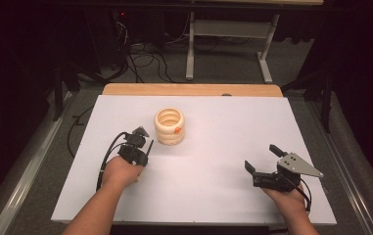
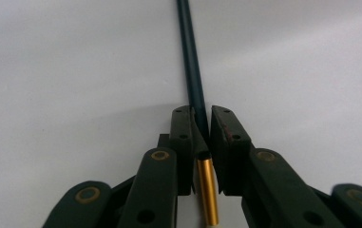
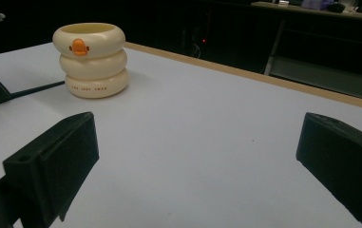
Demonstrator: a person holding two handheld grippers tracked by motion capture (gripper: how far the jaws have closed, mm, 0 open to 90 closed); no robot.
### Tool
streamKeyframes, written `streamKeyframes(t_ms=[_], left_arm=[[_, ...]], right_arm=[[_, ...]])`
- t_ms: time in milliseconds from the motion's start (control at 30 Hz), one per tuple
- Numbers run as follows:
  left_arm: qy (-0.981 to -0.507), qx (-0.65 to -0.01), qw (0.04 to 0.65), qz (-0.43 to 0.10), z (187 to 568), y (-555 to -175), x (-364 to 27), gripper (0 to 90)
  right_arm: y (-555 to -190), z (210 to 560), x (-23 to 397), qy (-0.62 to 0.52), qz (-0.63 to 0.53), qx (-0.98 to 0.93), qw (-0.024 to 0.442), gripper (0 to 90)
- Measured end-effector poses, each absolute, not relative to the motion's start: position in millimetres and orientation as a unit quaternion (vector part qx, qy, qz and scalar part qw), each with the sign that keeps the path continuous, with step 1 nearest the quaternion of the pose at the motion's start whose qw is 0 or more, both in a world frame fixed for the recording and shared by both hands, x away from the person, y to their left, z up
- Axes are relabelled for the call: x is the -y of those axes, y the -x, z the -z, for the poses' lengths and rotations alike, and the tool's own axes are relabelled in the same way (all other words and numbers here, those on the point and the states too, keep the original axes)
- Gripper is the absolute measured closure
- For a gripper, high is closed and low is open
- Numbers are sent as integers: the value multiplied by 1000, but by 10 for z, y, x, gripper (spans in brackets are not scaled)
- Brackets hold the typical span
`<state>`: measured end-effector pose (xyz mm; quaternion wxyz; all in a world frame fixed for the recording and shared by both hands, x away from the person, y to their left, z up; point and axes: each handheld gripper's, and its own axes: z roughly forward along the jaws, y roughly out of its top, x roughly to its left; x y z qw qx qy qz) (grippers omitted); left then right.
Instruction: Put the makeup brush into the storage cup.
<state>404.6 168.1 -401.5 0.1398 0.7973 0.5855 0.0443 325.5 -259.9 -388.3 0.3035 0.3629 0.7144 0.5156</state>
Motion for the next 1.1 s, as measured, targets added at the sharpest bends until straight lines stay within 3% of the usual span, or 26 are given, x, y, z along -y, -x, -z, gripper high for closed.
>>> streamKeyframes(t_ms=[1100], left_arm=[[-842,-521,135,-33,3913,-3974,-1735,832]], right_arm=[[-3270,3897,2592,-361,-510,-717,307,19]])
